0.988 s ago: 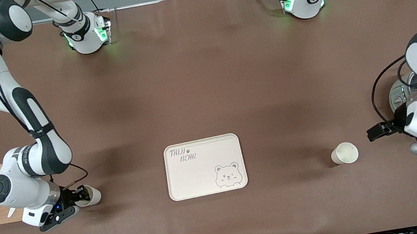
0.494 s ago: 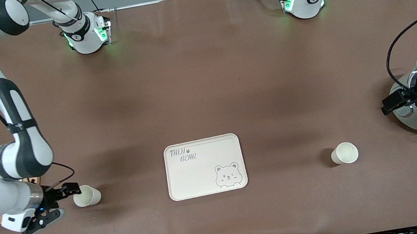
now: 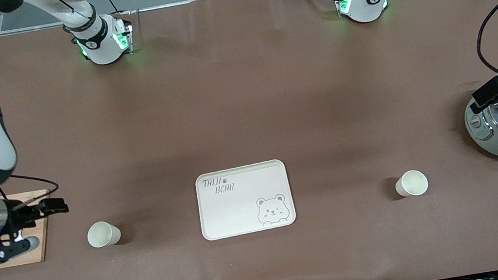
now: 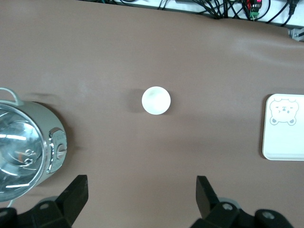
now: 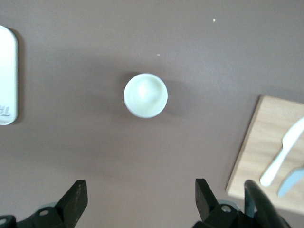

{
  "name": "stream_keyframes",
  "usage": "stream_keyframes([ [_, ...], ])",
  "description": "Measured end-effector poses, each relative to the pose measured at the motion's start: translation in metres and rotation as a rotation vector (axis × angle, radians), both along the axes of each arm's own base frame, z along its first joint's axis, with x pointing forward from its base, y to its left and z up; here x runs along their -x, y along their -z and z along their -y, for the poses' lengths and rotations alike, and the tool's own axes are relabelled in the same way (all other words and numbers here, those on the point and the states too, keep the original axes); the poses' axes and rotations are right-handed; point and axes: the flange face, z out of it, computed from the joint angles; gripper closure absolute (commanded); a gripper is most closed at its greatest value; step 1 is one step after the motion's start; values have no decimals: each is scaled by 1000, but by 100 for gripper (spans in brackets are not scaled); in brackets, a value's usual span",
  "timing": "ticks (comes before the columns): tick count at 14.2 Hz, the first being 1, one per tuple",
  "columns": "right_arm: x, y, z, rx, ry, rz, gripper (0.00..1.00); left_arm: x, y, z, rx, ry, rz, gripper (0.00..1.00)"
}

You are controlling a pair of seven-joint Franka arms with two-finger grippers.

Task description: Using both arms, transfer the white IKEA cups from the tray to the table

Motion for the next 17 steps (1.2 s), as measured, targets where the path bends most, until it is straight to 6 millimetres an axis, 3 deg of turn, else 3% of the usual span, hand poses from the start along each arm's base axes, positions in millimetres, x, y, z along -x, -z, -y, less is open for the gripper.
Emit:
stream_keyframes([
  [3,26,-61,-14,23,98,-2,0,8,-14,-16,3,-22,13,0],
  [5,38,-86,-18,33,128,9,0,11,-19,-22,10,-27,19,0],
  [12,39,-82,-18,37,132,2,0,10,-19,-13,32,-3,18,0],
  [17,38,-77,-37,119,128,4,0,11,-20,-12,-57,11,21,0],
])
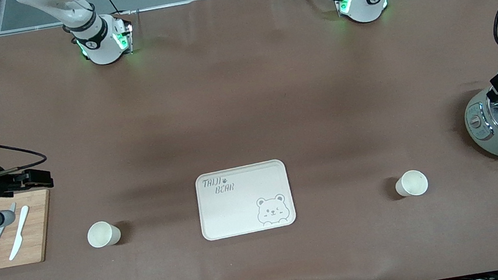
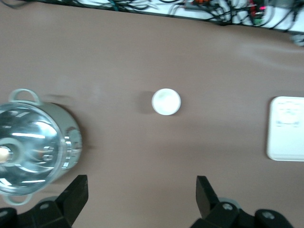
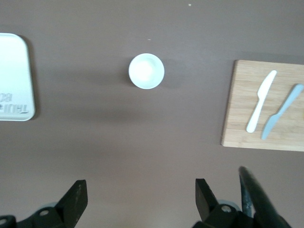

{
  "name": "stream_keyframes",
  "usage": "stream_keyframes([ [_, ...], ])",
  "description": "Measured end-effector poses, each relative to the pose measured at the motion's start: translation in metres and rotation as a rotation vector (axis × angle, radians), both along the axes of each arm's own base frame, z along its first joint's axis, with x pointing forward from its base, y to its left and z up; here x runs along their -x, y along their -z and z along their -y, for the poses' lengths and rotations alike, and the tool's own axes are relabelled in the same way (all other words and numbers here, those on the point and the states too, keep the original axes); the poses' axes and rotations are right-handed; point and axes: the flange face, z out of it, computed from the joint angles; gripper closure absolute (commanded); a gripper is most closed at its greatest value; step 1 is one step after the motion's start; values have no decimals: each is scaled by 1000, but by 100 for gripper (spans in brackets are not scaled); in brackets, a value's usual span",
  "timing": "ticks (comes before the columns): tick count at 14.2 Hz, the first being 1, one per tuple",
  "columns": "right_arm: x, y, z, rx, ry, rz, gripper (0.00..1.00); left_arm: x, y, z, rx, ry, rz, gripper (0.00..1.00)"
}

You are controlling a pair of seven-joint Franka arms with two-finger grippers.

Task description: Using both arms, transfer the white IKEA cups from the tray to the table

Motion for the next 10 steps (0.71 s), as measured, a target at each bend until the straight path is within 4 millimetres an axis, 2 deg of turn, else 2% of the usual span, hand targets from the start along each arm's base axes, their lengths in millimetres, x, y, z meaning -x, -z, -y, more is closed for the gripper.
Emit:
stream_keyframes([
  [3,0,-2,1,28,6,6,0,1,-2,7,-42,42,3,0],
  [7,-1,-15,27,36,42,34,0,1,-2,8,-37,51,4,0],
  [10,-2,-23,37,37,55,52,0,4,-2,9,-25,52,-20,0],
])
